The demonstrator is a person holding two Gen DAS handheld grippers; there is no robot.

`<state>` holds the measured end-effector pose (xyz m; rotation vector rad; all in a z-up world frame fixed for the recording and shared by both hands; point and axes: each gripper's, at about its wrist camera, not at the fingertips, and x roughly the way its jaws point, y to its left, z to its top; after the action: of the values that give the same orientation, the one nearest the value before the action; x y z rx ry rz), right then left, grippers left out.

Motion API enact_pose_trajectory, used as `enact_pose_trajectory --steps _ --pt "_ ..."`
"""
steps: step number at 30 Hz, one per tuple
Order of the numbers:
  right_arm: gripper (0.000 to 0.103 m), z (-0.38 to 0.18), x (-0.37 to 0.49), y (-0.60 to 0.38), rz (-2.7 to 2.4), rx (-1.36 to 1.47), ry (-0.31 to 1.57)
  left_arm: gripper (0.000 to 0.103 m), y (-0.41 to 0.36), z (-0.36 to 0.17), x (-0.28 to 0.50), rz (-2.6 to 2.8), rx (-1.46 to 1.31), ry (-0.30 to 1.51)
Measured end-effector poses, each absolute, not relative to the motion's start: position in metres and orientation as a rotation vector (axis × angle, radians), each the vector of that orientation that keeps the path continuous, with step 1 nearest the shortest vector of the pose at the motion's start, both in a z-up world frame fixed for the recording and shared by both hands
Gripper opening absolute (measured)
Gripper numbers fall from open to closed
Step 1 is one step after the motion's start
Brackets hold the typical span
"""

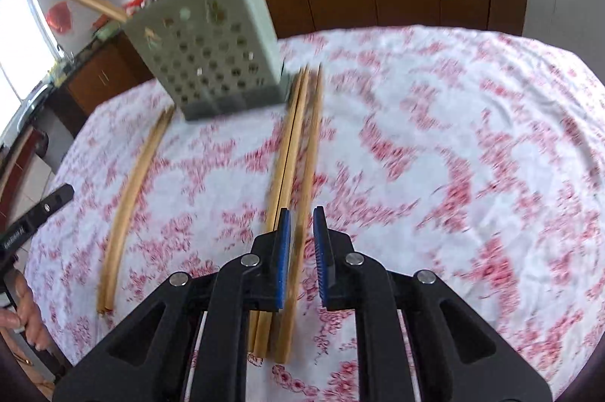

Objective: Organize utensils
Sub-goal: 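Grasp one chopstick with the left tool while the right tool grasps another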

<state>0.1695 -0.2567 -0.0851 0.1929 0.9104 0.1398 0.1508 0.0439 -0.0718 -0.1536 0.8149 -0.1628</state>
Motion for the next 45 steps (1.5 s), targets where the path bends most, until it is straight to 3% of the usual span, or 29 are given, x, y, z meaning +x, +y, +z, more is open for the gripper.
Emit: enact_pose_trajectory --steps 4,16,20,31,45 --pt "0.008 -0.093 0.172 -0.251 0.104 0.137 0.920 0.019 0.037 -0.095 0.152 -0.179 -0.152 0.874" --pt "0.008 -0.094 0.167 -0.274 0.043 0.136 0.905 0.016 0.004 -0.101 0.153 -0.213 -0.068 0.924" --pt "0.009 -0.094 0.157 -0.266 0.058 0.118 0.898 0.010 -0.001 -0.102 0.155 -0.180 -0.023 0.916" --pt "0.008 -0.095 0.165 -0.287 -0.033 0.101 0.856 0.011 0.052 -0.101 0.183 -0.031 -0.082 0.894" --pt "0.009 -0.094 0.165 -0.282 -0.043 0.077 0.856 0.011 0.060 -0.103 0.183 -0.048 -0.136 0.889"
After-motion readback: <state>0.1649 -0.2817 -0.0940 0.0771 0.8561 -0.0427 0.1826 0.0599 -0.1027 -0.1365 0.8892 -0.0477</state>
